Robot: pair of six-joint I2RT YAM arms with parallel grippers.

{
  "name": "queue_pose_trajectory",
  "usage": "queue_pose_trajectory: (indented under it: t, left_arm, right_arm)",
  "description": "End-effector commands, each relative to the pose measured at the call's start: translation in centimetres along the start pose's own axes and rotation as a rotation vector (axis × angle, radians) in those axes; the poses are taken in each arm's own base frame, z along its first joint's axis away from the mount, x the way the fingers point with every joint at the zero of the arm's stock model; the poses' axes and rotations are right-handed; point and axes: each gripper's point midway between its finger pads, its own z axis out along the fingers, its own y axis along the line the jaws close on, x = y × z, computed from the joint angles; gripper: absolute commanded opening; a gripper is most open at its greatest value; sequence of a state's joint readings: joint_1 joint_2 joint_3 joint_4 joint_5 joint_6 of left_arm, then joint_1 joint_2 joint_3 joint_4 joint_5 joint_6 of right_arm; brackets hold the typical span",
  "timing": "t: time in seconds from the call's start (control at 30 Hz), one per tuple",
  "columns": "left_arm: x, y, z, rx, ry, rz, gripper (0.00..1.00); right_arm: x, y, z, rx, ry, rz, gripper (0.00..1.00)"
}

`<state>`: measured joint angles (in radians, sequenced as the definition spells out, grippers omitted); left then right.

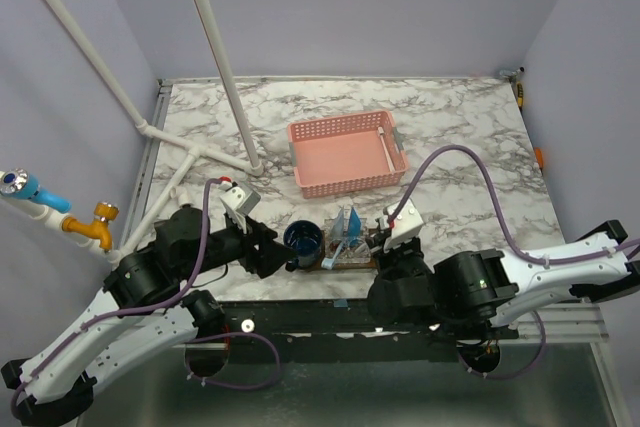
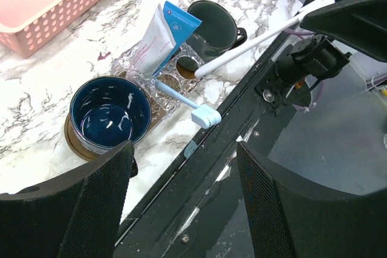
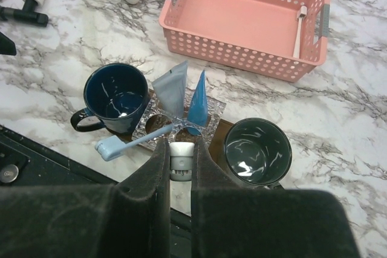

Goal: Prepare toiletry sets of a toothbrush and toothpaste on the tray

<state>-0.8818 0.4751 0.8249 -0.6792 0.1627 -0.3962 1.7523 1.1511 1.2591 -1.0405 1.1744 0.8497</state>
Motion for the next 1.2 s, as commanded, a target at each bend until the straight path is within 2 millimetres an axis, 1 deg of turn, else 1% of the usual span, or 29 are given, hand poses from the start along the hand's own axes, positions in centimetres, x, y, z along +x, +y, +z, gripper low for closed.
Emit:
queue_pose_trajectory:
  t: [0.0, 0.7, 0.93, 1.17]
  left_arm:
    - [0.2, 0.8, 0.3, -0.035, 0.002, -0.009, 0.69]
    - [0.3, 1.0, 0.6, -0.036, 0.012, -0.023, 0.69]
    - [0.4, 1.0, 0.7, -0.035, 0.016, -0.029, 0.68]
    - [0.3, 1.0, 0.7, -0.032, 0.013, -0.03, 0.68]
  right_arm:
    - [-0.8, -0.6, 0.2, 0.038, -0.069, 0.085, 0.0]
    - [1.8, -3.0, 1.1, 0.08, -0.133, 0.236, 0.01]
    - [2.8, -2.8, 1.7, 0.078, -0.137, 0.263, 0.01]
    - [3.5, -3.4, 2.5, 0.115, -0.148, 0.308, 0.01]
